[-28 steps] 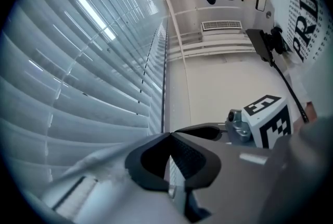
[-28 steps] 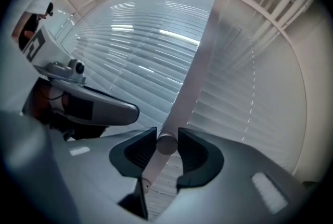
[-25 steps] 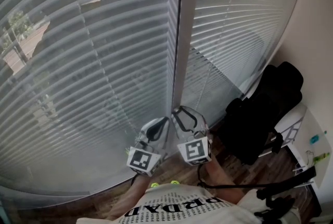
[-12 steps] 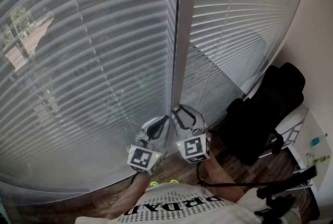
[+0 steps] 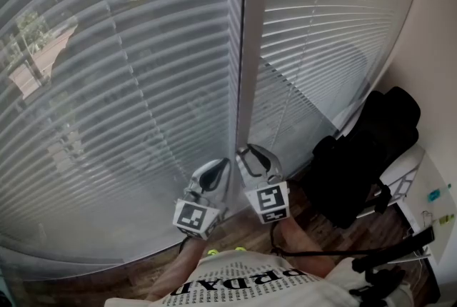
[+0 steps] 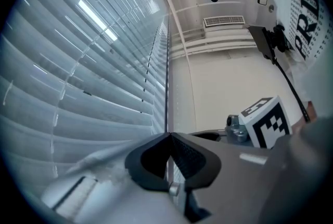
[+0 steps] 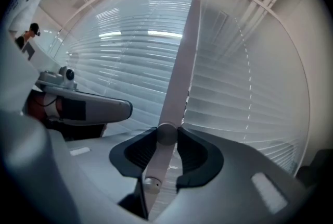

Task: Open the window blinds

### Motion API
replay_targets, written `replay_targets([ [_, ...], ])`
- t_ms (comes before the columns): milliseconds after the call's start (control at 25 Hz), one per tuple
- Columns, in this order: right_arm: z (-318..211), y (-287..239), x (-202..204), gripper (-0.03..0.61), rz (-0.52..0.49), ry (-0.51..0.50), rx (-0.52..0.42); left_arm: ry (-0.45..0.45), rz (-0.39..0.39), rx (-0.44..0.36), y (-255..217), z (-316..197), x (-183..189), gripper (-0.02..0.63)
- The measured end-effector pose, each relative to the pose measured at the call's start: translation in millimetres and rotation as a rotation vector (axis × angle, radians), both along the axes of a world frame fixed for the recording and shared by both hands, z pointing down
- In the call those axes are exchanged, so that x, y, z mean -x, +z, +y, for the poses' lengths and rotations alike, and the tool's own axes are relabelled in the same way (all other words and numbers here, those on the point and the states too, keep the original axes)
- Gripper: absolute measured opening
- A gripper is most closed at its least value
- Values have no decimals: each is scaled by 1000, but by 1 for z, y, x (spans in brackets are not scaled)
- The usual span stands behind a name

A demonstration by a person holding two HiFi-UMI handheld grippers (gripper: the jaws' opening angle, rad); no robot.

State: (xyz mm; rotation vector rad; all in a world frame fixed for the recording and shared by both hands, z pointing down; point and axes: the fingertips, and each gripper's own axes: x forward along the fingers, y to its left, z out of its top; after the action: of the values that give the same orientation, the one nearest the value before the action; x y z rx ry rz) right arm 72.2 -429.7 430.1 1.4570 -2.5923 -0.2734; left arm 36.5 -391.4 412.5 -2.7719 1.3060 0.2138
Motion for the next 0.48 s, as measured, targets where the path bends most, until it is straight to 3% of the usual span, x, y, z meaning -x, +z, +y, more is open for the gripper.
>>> replay_targets([
  [480, -3, 0, -4, 133, -256, 0, 119, 20, 0, -3, -1, 0, -1, -8],
])
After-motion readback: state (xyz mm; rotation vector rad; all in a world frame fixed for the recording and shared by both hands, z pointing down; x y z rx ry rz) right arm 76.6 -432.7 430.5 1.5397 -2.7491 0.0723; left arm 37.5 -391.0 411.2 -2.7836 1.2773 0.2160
